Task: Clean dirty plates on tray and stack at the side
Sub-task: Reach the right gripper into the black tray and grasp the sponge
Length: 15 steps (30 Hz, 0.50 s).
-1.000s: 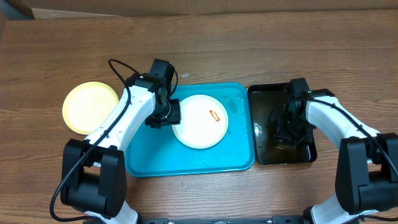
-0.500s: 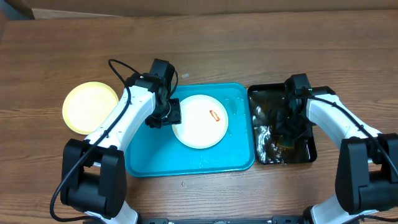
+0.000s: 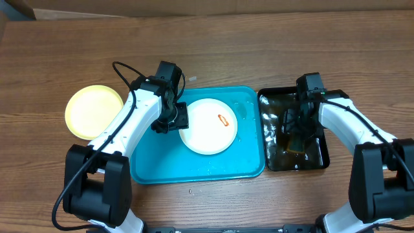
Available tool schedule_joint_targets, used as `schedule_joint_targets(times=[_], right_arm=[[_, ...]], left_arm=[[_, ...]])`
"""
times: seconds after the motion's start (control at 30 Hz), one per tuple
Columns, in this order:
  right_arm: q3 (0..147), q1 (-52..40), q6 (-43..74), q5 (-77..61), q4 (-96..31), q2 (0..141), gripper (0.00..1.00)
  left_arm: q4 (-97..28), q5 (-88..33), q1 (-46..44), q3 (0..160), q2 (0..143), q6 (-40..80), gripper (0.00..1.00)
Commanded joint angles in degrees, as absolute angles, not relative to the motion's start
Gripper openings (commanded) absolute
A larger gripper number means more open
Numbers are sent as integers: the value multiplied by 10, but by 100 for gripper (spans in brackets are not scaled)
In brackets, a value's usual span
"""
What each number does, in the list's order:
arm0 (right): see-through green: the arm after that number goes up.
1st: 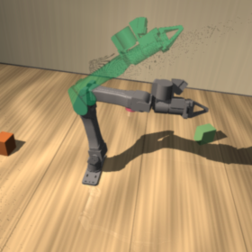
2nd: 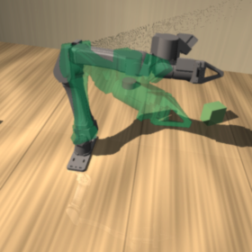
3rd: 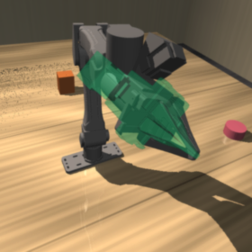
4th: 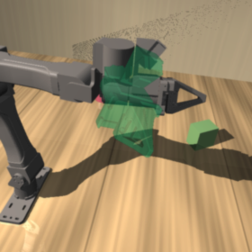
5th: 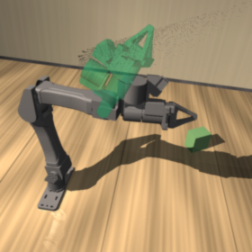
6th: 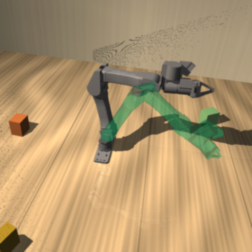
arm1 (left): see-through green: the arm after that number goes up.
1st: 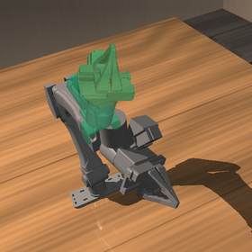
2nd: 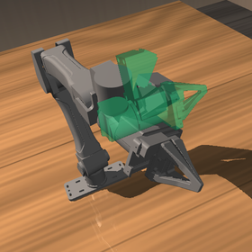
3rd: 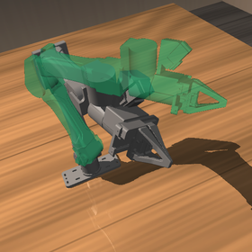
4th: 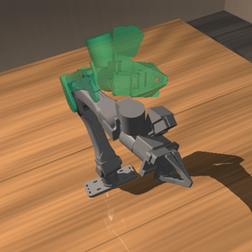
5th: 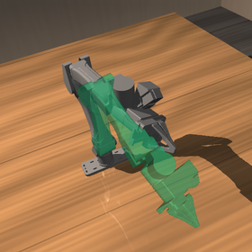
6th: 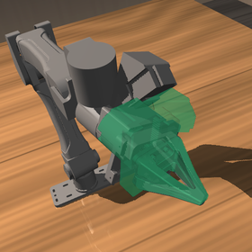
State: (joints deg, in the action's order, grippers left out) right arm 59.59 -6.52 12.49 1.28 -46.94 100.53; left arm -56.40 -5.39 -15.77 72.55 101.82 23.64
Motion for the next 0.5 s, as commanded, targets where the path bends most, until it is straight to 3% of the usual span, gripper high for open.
schedule_joint_targets(times=[0.0, 0.1, 0.13, 0.17, 0.2, 0.23, 0.33, 0.47], right_arm=[[601, -66, 123, 21, -468, 1003, 42], [601, -66, 122, 21, -462, 1003, 7], [601, -66, 122, 18, -454, 1003, 8], [601, -66, 122, 16, -450, 1003, 38], [601, -66, 122, 16, -449, 1003, 60], [601, -66, 122, 16, -452, 1003, 65], [601, -66, 122, 14, -484, 1003, 59], [601, -66, 122, 14, -500, 1003, 59]], left_arm=[[-567, -60, -163, 724, 1025, 240, 50], [-565, -60, -163, 724, 1025, 240, 50], [-563, -60, -163, 724, 1025, 241, 50], [-563, -60, -163, 724, 1025, 241, 50], [-563, -60, -163, 724, 1025, 240, 50], [-565, -60, -163, 724, 1025, 241, 50], [-572, -60, -167, 724, 1025, 240, 49], [-569, -58, -172, 724, 1025, 240, 41]])
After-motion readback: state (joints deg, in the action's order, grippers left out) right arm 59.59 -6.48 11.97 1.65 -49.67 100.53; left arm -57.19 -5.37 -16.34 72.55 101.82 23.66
